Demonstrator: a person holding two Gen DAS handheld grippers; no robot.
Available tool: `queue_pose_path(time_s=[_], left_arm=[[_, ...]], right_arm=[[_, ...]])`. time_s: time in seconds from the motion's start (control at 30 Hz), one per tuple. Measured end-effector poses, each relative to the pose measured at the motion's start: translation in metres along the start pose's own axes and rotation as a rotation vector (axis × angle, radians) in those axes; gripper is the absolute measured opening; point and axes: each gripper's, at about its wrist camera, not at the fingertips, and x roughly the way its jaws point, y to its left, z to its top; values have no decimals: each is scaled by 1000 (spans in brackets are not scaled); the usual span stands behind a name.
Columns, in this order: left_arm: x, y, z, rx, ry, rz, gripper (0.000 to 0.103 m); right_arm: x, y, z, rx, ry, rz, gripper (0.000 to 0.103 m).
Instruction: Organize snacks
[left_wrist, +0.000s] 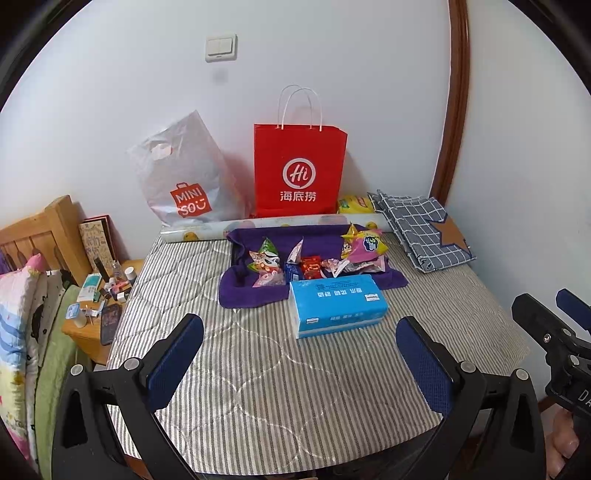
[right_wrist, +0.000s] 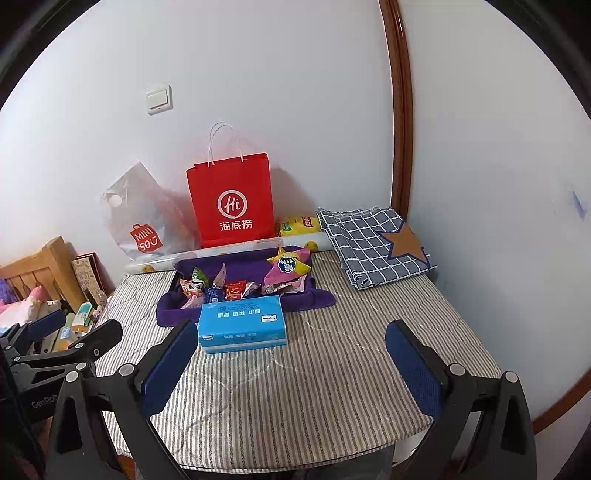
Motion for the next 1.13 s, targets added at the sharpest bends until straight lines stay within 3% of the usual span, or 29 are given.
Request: queue_pose_path(time_s=[1.13], left_arm=[[11, 3, 1, 19, -22, 15, 103]], right_arm=[[2, 17, -1, -34, -23, 12, 103]])
